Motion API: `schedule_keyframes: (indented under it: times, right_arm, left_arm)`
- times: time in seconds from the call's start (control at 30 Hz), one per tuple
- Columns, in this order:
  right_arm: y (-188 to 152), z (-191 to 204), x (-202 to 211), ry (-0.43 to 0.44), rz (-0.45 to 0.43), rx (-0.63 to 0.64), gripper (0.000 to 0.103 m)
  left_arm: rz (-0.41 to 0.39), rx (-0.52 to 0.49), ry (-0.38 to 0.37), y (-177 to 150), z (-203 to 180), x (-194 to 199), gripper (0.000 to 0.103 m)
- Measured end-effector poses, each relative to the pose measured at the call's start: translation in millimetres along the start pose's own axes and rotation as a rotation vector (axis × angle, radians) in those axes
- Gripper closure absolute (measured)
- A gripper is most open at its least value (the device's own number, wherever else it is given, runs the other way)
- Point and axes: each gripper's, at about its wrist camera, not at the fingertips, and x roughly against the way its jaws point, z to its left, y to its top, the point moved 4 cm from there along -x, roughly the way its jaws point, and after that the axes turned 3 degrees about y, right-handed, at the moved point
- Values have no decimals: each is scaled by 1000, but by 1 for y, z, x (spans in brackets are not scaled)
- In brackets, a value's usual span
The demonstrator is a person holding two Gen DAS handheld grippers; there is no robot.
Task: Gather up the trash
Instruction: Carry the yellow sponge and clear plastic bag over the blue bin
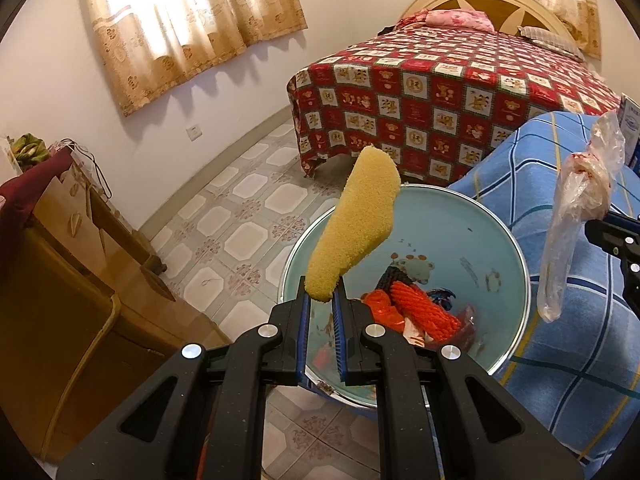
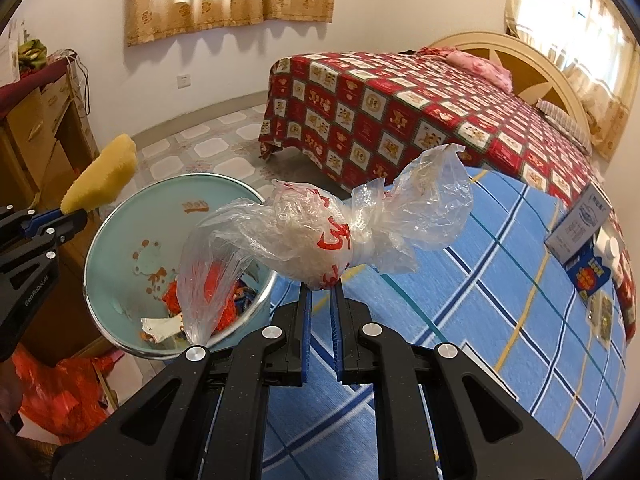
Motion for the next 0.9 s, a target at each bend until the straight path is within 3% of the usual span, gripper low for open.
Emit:
schedule_keyframes:
  times: [0.9]
  right_arm:
    - [25, 36, -19, 34, 13, 68, 93]
  left_arm:
    - [14, 47, 37, 14, 20, -12, 92]
